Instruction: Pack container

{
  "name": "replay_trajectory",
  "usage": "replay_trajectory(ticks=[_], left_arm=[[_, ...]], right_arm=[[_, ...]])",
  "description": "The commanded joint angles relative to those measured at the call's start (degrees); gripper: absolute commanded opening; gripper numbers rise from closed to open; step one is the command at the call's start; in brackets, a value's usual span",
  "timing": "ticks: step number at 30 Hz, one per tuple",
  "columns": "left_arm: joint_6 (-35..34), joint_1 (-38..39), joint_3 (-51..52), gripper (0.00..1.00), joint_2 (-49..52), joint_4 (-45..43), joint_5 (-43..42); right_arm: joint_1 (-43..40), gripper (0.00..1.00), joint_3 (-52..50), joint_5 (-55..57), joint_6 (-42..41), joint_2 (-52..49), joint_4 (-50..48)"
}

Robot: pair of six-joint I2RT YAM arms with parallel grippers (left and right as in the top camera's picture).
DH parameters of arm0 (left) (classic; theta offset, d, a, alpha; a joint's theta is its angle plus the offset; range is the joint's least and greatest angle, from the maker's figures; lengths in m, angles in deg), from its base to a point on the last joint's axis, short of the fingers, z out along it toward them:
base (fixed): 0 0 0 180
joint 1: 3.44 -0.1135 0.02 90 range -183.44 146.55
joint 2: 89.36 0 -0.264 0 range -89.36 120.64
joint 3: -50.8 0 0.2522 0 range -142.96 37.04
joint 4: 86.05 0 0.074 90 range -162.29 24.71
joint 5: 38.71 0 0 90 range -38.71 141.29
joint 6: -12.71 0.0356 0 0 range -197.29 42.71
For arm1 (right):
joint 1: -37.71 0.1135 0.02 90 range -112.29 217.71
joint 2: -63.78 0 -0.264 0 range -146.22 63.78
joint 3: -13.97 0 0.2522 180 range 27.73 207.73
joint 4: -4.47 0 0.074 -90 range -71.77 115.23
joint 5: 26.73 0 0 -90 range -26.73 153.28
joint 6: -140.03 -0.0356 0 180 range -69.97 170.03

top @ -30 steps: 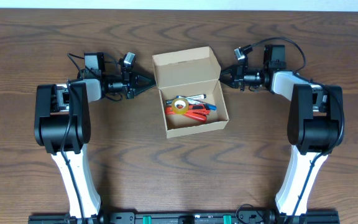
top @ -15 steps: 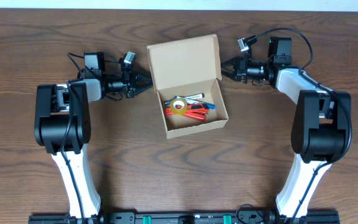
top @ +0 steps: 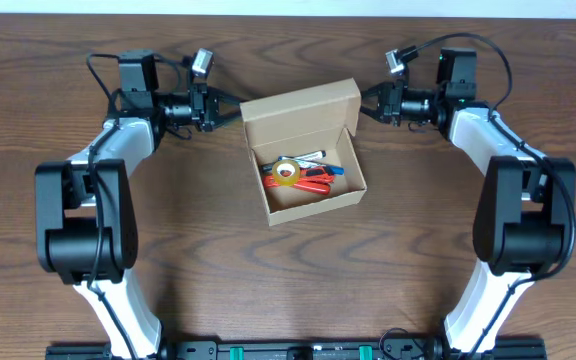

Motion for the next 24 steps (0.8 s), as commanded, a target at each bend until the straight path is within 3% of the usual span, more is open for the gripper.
replay_trajectory(ticks=[1,9,16,19,24], left_arm=[[-0.59,0.15,0.2,0.06,-0.24,0.15,-0.24],[-0.83,2.62,0.2,0.06,-1.42,0.2,-0.63],[3.15,3.87,0.72,0.06,-5.9,4.79,0.46],[11.82,3.72,2.08,0.06,-9.29,15.5,3.61],[35.32,3.72,2.21,0.06,-14.67,46.03,17.03]], right_arm=[[1.16,0.01,-0.24,-1.42,-0.37,2.38,0.37],[1.86,0.01,-0.24,-1.14,1.99,5.7,4.61],[1.97,0.01,-0.24,7.39,14.51,11.15,22.32],[1.95,0.01,-0.24,12.17,20.61,14.58,30.12],[2.21,0.01,-0.24,17.99,24.87,19.1,36.96]])
